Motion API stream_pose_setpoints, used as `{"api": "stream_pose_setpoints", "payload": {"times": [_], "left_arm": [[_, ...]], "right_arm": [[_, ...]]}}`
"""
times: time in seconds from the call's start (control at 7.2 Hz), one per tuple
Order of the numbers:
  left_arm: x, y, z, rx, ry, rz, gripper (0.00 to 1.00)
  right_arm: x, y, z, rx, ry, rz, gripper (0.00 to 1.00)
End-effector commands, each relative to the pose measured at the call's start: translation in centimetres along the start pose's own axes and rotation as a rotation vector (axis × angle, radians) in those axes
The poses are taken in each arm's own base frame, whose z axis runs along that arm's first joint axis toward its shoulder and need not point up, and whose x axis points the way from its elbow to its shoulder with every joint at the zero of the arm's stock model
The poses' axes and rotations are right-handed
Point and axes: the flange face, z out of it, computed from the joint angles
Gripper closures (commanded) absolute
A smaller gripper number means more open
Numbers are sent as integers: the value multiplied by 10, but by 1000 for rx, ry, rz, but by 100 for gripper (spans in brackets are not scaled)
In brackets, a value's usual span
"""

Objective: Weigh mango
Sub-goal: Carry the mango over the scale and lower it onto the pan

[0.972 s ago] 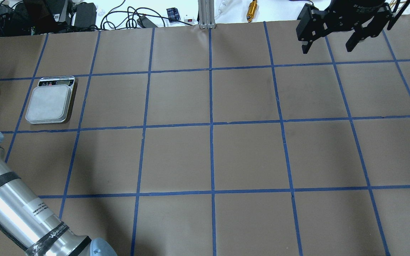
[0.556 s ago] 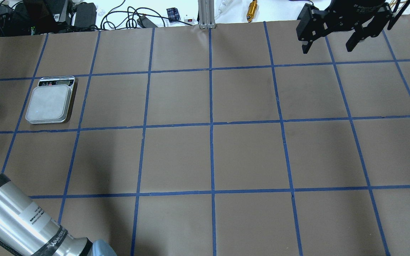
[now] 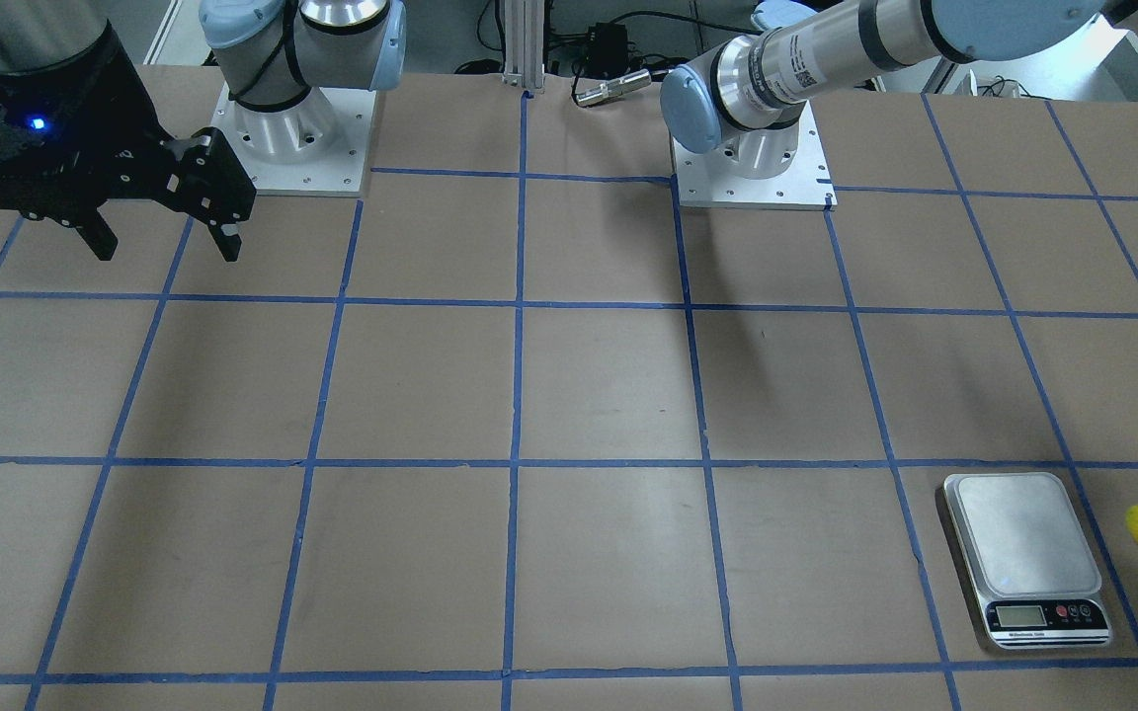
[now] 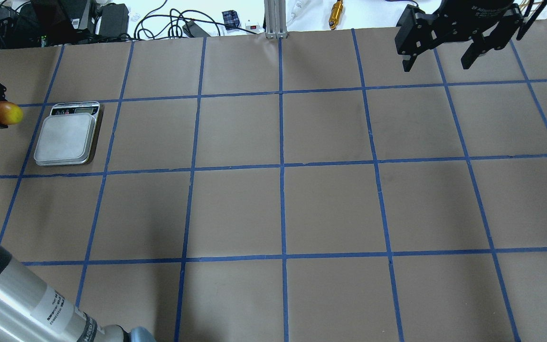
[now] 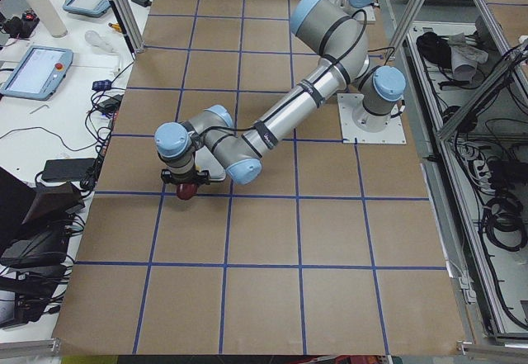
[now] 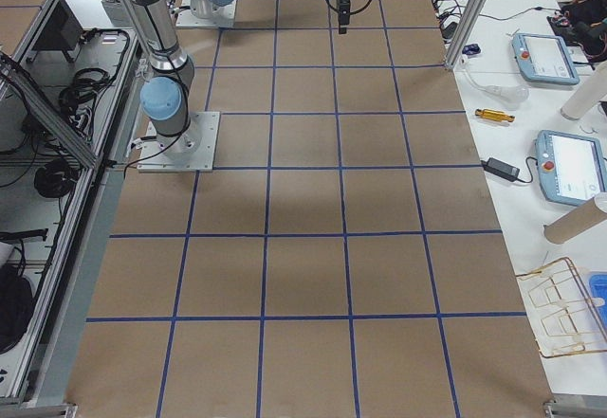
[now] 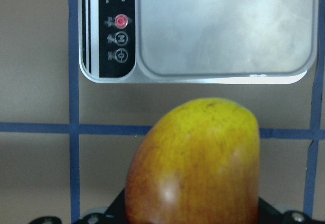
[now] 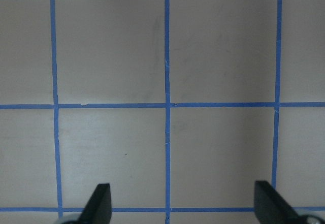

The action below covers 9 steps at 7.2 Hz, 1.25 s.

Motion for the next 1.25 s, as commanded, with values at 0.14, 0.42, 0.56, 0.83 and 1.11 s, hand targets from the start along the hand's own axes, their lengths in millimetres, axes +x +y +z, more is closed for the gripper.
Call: {"api": "stream_pose_setpoints", "payload": {"times": [0.14,0.42,0.56,0.83,1.11], "left_arm": [[20,-80,26,-4,-31,-61,100],[28,-99,37,6,-19,-64,100],[29,-101,41,-1,-32,-60,100],[27,-98,48,-7,-42,-58,100],[27,-98,53,-4,-41,-58,73]], "right_arm": [[0,0,0,-1,-1,0,0],[1,0,0,1,1,1,0],[0,0,0,-1,1,0,0],[0,0,0,-1,1,0,0],[0,0,0,1,1,0,0]]}}
